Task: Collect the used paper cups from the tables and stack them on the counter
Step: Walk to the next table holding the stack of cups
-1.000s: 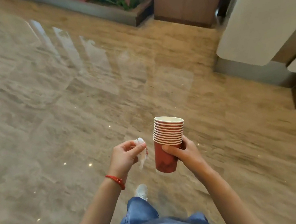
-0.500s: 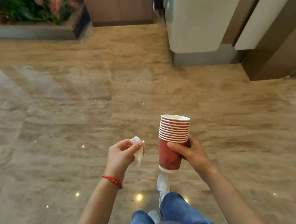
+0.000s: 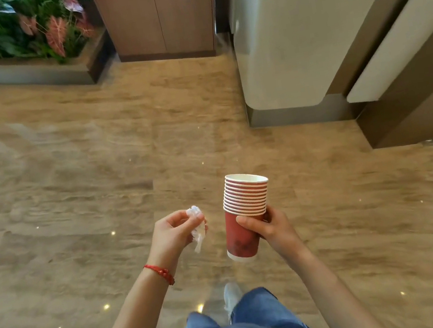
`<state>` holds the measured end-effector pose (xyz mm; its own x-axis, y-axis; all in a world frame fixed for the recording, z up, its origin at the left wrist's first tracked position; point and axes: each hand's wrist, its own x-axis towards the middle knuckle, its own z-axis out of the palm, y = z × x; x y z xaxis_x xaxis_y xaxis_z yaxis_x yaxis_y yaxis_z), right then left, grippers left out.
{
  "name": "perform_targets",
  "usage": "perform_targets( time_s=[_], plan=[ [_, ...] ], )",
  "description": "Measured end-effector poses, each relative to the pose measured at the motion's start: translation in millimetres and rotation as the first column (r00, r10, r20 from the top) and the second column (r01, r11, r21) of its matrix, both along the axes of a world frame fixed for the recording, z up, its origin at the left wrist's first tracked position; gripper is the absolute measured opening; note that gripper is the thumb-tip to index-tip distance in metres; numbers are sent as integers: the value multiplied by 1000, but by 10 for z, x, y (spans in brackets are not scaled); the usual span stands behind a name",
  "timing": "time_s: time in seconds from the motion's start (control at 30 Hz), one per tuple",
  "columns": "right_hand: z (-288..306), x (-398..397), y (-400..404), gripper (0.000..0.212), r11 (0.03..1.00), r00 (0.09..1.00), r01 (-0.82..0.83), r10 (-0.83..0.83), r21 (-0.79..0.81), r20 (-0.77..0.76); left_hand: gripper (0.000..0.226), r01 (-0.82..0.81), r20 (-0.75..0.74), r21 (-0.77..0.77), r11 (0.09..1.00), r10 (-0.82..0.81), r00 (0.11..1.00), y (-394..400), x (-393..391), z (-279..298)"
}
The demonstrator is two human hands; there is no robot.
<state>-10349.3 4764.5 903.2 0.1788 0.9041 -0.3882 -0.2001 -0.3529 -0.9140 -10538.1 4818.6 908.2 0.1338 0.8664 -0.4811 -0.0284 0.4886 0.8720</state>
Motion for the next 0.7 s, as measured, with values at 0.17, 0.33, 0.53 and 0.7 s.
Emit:
perform_targets(
  time_s=[0.17, 0.33, 0.53, 0.7],
  plan=[
    [81, 146, 970, 32, 999, 999, -37, 37, 5, -14, 9, -49, -29, -3, 999, 48, 998, 876, 105, 78],
    [33, 264, 2042, 38, 999, 999, -47, 47, 2, -7, 7, -49, -35, 10, 999, 49, 998, 1928, 186, 43],
    [64, 395, 3527, 34, 1000, 999, -9, 8, 25, 32, 7, -37, -25, 43, 998, 38, 999, 3500, 287, 33],
    [251, 505, 4772, 35, 999, 999, -4, 2, 47, 43, 10, -4, 0, 88, 996, 4, 1000, 4858, 367, 235]
  ],
)
